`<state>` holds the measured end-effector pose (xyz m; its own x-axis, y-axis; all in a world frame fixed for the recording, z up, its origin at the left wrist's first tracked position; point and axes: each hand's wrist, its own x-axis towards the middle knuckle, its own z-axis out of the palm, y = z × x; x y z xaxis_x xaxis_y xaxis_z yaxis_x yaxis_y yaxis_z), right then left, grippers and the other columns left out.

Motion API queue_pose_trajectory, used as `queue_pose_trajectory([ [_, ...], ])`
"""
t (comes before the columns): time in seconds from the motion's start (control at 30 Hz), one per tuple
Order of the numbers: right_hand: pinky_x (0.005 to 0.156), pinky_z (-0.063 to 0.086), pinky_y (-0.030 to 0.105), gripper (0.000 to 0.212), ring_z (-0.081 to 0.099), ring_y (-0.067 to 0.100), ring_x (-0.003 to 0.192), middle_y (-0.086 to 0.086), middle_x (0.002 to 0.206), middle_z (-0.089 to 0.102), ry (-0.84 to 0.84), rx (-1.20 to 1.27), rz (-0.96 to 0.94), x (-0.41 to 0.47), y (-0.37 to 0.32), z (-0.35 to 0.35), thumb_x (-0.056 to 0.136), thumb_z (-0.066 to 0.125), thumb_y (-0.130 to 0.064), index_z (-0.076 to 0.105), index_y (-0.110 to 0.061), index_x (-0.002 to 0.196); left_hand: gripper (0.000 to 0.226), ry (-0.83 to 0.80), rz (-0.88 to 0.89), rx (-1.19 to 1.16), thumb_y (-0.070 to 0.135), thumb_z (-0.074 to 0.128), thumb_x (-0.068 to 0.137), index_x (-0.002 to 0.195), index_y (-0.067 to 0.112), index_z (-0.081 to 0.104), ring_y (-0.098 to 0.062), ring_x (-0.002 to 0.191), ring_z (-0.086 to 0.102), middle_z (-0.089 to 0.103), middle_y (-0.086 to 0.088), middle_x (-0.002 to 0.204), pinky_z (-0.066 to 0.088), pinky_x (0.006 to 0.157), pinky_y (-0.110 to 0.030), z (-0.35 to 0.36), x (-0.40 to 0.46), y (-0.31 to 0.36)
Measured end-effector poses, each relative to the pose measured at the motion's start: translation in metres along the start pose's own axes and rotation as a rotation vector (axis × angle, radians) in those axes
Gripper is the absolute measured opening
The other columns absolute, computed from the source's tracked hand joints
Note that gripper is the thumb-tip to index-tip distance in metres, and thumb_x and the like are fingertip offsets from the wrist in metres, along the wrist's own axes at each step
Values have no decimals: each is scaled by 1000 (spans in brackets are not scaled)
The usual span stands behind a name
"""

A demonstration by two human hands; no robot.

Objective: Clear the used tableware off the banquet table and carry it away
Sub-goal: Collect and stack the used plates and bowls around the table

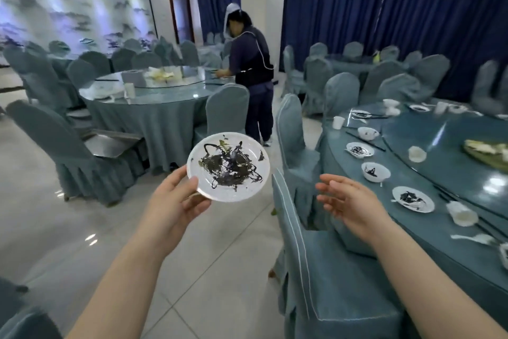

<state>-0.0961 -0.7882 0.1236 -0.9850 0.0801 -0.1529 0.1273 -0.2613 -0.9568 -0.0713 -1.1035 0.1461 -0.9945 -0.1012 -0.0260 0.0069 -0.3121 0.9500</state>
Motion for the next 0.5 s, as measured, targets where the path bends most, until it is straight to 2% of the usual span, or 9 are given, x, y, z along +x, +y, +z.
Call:
queue_pose_trajectory([
  [0.2,68,48,28,17,68,16,70,2,85,75,151,4,-87,102,-14,24,93,52,-9,68,-14,97,29,-168,11,-36,10,52,95,120,20,61,-7,72,68,74,3,96,55,59,-21,14,157,16],
  [0.33,70,48,30,17,66,19,74,4,87,75,283,58,-66,163,-6,39,93,53,-8,68,-12,100,32,-280,-50,-41,10,52,95,124,21,60,-14,85,67,72,-3,110,59,76,-30,19,252,19],
  [0.4,70,48,30,17,66,20,74,4,86,75,338,63,-60,192,-4,45,93,53,-8,68,-12,100,31,-323,-72,-34,11,53,95,123,22,60,-12,82,68,72,-2,108,59,69,-27,27,298,16],
  [0.5,69,48,29,17,65,19,72,3,84,75,426,78,-52,227,-1,41,93,52,-7,67,-12,99,29,-375,-153,-48,10,51,96,120,22,60,-8,70,67,74,1,94,55,59,-22,48,359,2],
])
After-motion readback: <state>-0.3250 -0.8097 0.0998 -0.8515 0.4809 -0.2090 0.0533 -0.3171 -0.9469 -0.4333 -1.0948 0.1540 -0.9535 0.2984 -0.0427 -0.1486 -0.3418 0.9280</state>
